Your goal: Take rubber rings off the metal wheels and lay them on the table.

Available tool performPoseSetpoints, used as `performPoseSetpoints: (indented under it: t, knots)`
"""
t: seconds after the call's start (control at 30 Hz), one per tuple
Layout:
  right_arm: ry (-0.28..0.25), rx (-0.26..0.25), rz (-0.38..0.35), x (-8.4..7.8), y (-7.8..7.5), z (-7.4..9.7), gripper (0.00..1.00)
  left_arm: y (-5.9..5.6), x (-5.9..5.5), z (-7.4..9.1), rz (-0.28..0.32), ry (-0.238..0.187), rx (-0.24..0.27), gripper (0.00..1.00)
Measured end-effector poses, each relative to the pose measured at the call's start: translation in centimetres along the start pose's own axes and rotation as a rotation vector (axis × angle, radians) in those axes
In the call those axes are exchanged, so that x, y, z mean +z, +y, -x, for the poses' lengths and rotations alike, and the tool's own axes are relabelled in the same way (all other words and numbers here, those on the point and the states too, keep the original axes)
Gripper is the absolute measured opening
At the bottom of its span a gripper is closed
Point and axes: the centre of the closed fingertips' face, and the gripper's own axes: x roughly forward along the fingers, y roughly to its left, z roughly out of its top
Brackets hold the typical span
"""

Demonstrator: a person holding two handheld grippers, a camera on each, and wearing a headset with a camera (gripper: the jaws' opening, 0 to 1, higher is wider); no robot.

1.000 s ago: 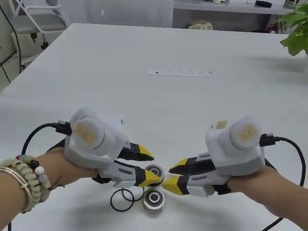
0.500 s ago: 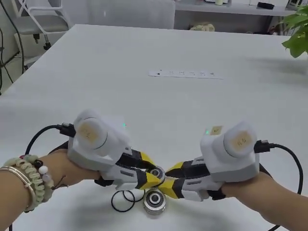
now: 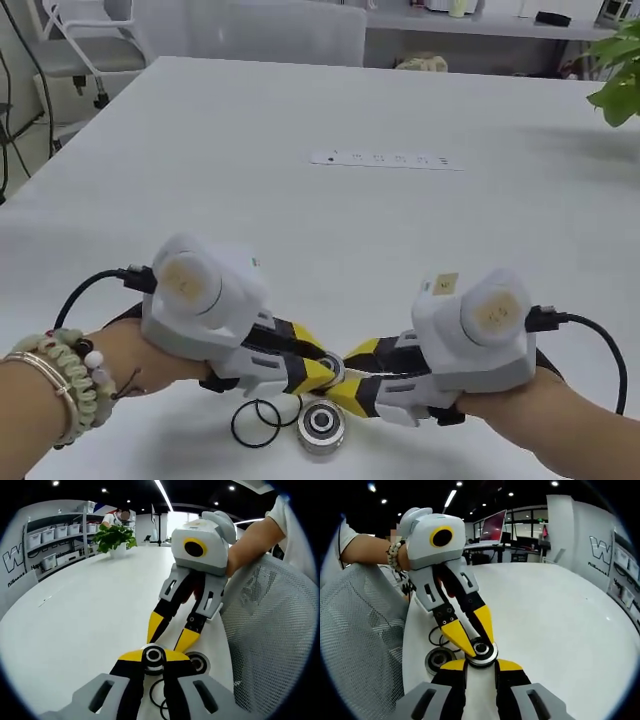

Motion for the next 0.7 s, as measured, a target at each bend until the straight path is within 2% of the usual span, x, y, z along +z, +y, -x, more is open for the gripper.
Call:
performPoseSetpoints:
  t: [0.17,0.4,0.47,0.53,0.7]
  knots:
    - [0.009,0.009,0.004,-0.09,-0.08,0.2,0.16,-0.1,0.02,0.03,-0.013,0.003,0.005,0.08]
    - [0.013,0.019,-0.038,-0.35,-0.13,0.46,0.11,-0.13,0.03,0.17,-0.016,0.001,0.008,0.08]
    - [0.013,0.018,-0.053,-0.35,-0.11,0.44,0.12,-0.12,0.01,0.19,-0.015,0.0,0.009,0.08]
    - [0.001,0.019,-0.134,-0.09,0.02,0.35,0.16,-0.1,0.02,0.2,-0.015,0.0,0.01,0.08]
    - [0.004,-0.009,-0.112,-0.15,-0.17,-0.07,0.2,-0.02,0.1,0.17,-0.014,-0.007,0.018,0.08]
